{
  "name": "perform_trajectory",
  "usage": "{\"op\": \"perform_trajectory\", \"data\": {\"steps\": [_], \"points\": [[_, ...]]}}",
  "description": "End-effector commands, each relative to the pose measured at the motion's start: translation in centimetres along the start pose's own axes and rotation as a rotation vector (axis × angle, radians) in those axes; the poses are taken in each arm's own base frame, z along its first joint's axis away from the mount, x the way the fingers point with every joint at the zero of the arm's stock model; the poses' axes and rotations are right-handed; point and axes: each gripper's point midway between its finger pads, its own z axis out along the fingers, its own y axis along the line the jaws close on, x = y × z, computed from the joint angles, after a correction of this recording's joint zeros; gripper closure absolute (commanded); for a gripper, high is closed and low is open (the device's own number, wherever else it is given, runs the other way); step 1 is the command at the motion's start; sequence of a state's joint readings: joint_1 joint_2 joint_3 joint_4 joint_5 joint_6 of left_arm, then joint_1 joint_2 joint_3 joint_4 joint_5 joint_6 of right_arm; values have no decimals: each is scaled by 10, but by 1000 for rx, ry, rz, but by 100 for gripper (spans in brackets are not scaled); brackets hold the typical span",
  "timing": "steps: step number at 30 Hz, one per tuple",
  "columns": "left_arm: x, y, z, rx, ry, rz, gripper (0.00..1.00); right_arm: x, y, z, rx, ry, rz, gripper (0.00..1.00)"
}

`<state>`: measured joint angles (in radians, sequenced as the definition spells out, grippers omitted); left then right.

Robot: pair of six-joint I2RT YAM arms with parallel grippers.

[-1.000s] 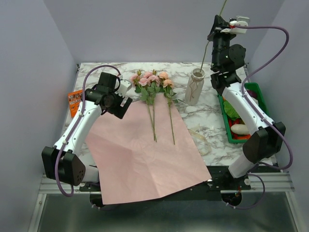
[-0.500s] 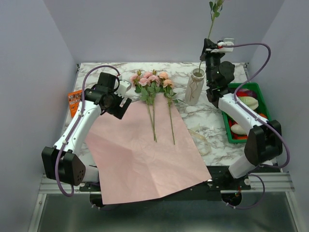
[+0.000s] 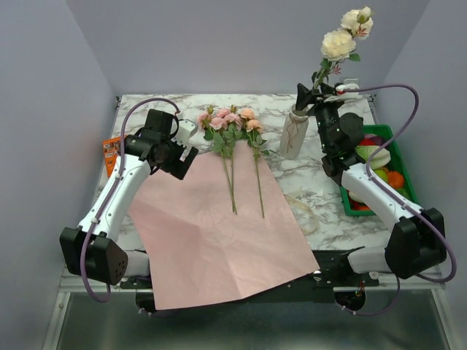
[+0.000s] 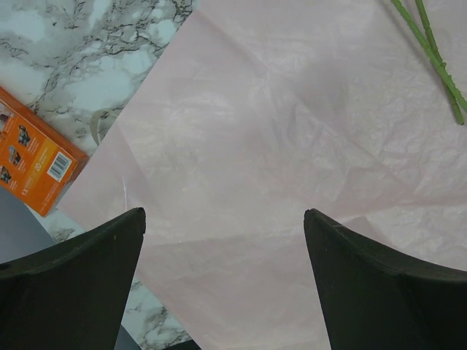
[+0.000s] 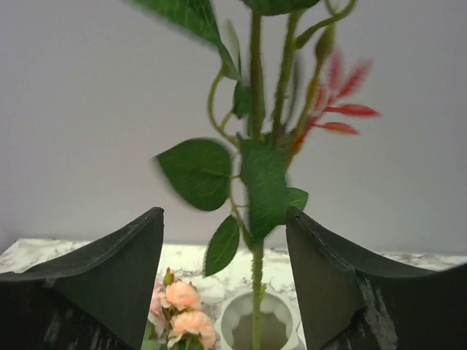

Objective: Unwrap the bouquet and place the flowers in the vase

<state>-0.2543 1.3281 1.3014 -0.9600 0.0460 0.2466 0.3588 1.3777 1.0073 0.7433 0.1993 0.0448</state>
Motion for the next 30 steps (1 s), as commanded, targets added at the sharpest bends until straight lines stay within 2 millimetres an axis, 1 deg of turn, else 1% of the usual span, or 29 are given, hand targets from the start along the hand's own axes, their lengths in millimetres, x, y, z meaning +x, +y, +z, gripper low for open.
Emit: {"op": "perform_trajectory", "data": {"steps": [1,3,4,5,6,8,9,10,11,13,16,18,19,21,22,23,25,26,28,29,30], "points": [[-10,0,-14,5,-60,-5,1,30,5,-27,-29,186,65,23],[-10,-1,-15,6,-66,-9,1,36,10,-41,-46,236,106,23],[-10,-2,-15,9,-67,-11,1,44,11,-50,-48,278,120,23],[-10,-2,-15,8,-72,-12,1,49,14,-65,-70,299,129,23],[-9,-2,-14,7,-71,-12,1,52,23,-74,-95,313,135,23],[-9,-2,-13,8,-72,-12,1,68,31,-96,-117,366,107,23],[-8,-2,-11,9,-63,-11,1,76,41,-106,-141,399,110,23],[-8,-2,-11,9,-64,-13,1,90,45,-117,-154,456,101,23],[-9,-2,-11,10,-64,-13,1,97,45,-124,-137,484,92,23],[-10,-2,-11,11,-66,-11,1,118,53,-142,-154,573,98,23],[-12,-3,-12,16,-74,-17,1,141,60,-162,-162,650,118,23],[-11,-3,-10,19,-70,-20,1,153,64,-169,-156,697,140,25],[-11,-3,-9,19,-68,-21,1,165,67,-174,-152,743,135,25],[-10,-3,-8,21,-63,-19,1,178,69,-178,-135,790,140,27],[-10,-3,-9,18,-65,-17,1,195,73,-187,-135,852,124,28],[-9,-3,-8,20,-61,-16,1,198,76,-186,-129,864,122,29],[-10,-2,-8,15,-61,-14,1,212,82,-191,-120,905,113,29],[-9,-1,-8,13,-59,-14,1,222,82,-190,-94,922,96,29],[-8,-1,-6,14,-54,-12,1,232,81,-189,-50,945,93,29],[-8,-2,-6,17,-54,-13,1,245,78,-190,-10,969,76,29],[-6,-3,-4,19,-48,-14,1,245,80,-183,9,962,95,30]]}}
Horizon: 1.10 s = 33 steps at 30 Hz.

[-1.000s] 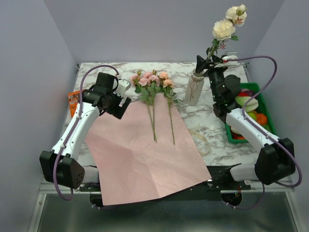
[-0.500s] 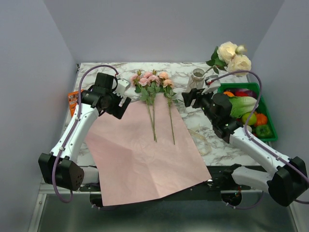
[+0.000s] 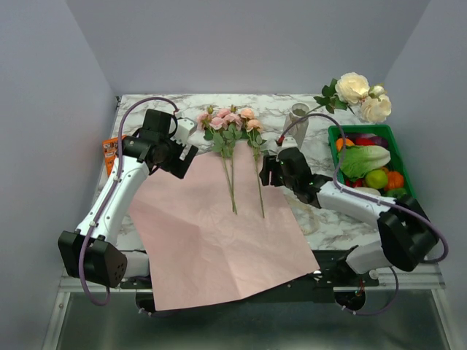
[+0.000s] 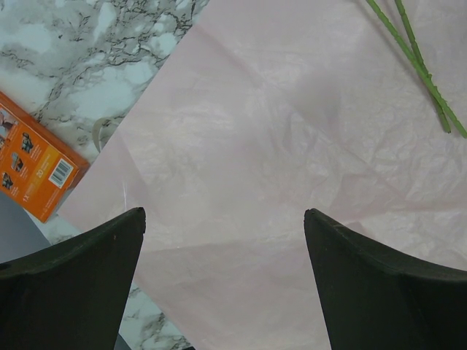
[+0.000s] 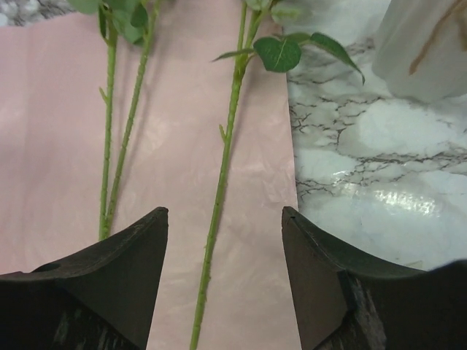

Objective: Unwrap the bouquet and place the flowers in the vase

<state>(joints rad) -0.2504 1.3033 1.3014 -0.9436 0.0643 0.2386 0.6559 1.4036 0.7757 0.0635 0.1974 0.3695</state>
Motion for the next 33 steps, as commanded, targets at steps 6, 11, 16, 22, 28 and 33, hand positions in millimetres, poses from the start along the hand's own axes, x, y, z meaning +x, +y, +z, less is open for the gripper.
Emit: {"op": "perform_trajectory", "data": {"steps": [6,11,16,22,28,33], "points": [[3,-3,6,22,7,2,1,7,-8,55,181,61,45,31],[2,0,7,19,9,11,1,6,0,84,205,142,0,35],[2,2,10,16,18,15,1,16,-2,102,261,249,-36,42],[3,4,12,15,26,17,1,18,-7,117,312,288,-79,50],[2,7,12,12,25,18,1,33,-9,123,331,359,-86,59],[1,8,13,11,28,17,1,36,-1,123,288,335,-43,65]]}}
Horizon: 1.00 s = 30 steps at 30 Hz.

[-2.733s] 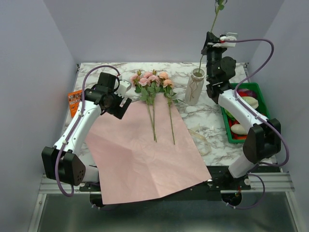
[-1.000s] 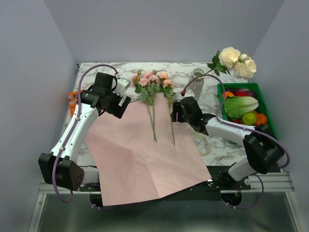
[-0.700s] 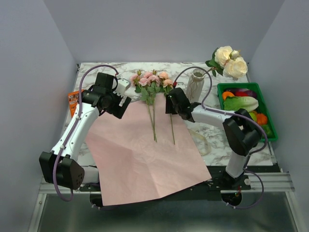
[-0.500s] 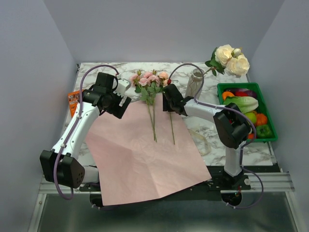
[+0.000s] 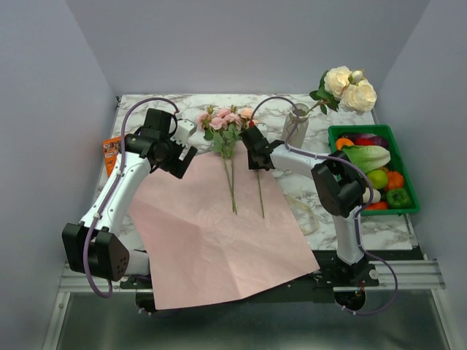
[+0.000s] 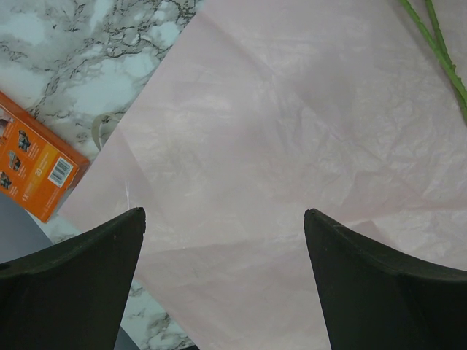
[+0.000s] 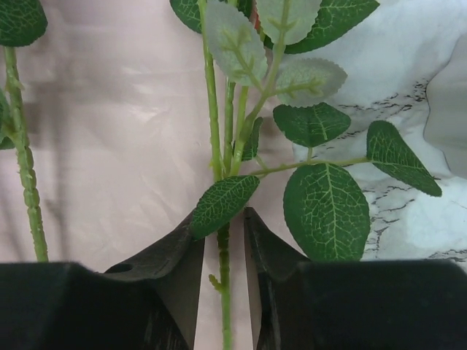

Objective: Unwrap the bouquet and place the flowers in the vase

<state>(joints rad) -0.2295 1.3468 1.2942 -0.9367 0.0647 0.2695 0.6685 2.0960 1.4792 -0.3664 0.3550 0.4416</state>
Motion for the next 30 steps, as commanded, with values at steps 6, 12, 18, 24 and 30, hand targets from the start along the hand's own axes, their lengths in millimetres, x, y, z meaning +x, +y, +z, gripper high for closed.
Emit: {"op": "perform_trajectory", "data": {"steps": [6,12,18,24,30], "points": [[-7,1,-6,10,-25,8,1,21,3,8,0,69,-11,72],[-4,-1,-7,14,-24,5,1,-11,7,-28,-71,-40,24,99],[-8,-2,-11,20,-34,-3,1,-93,24,-102,-195,-292,-44,99],[-9,-2,-17,14,-52,-3,1,-149,47,-178,-296,-514,-174,99],[-7,-3,-18,11,-57,-4,1,-163,61,-231,-315,-697,-292,99]]}}
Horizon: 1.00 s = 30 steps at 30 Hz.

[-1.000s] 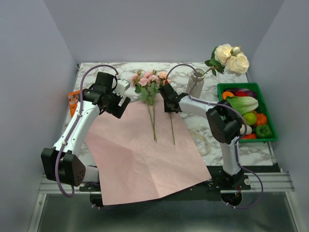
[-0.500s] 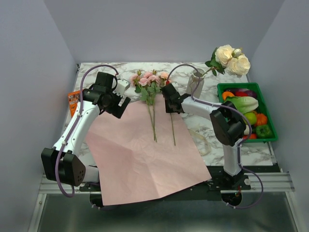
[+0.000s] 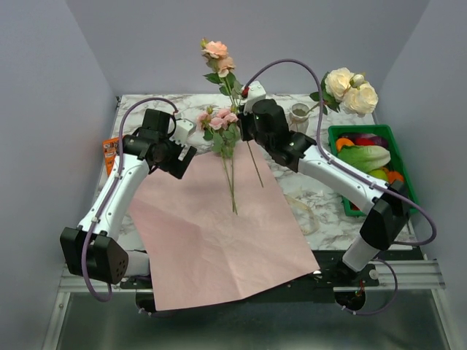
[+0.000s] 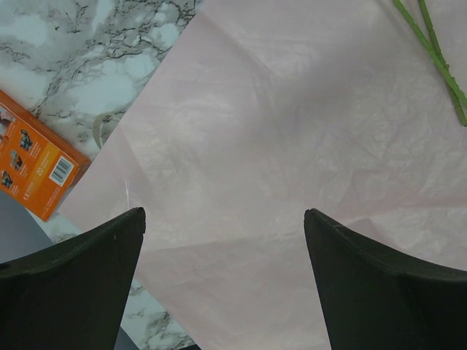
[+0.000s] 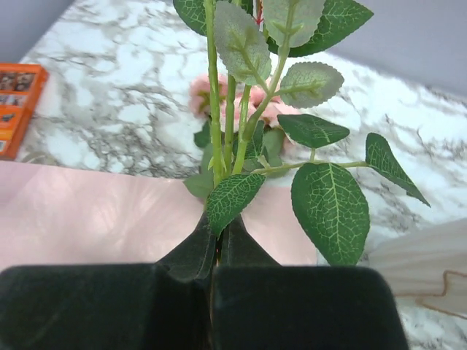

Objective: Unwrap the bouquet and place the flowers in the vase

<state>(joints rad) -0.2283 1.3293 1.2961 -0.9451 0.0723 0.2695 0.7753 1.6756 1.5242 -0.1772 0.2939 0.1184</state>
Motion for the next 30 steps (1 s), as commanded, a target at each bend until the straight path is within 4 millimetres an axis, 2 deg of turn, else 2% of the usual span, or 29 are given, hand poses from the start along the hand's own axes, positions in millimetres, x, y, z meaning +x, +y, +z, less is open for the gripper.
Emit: {"op": "perform_trajectory", "data": {"steps": [1,2,3,5,6,7,10,11,12,14,17,19,23,28,30], "points": [[-7,-2,-13,9,-45,-4,1,-35,18,-22,-38,-166,-168,99],[-7,-2,-13,13,-44,-4,1,-49,20,-28,-38,-228,-175,99],[-7,-2,-12,14,-45,-6,1,-65,15,-40,-14,-288,-180,99],[-9,-3,-12,16,-50,-7,1,-89,10,-51,28,-426,-241,99],[-8,-3,-11,18,-49,-10,1,-122,0,-67,90,-563,-219,99],[-8,-4,-11,19,-49,-11,1,-129,-7,-72,145,-610,-304,99],[-7,-4,-10,21,-51,-10,1,-169,-26,-87,316,-786,-408,99],[-7,-4,-10,18,-52,-11,1,-188,-31,-94,356,-834,-406,99],[-7,-3,-9,14,-50,-11,1,-198,-32,-97,366,-865,-416,99],[-7,-3,-9,15,-51,-13,1,-218,-49,-101,389,-911,-373,99],[-7,-3,-11,12,-58,-12,1,-227,-65,-94,439,-919,-375,99],[-7,-2,-12,8,-60,-8,1,-234,-75,-98,480,-945,-379,99],[-6,-2,-12,5,-63,3,1,-233,-94,-93,526,-957,-365,99],[-6,0,-12,0,-62,12,1,-228,-118,-76,559,-932,-338,99],[-7,2,-12,-4,-62,14,1,-227,-122,-72,553,-921,-334,99]]}}
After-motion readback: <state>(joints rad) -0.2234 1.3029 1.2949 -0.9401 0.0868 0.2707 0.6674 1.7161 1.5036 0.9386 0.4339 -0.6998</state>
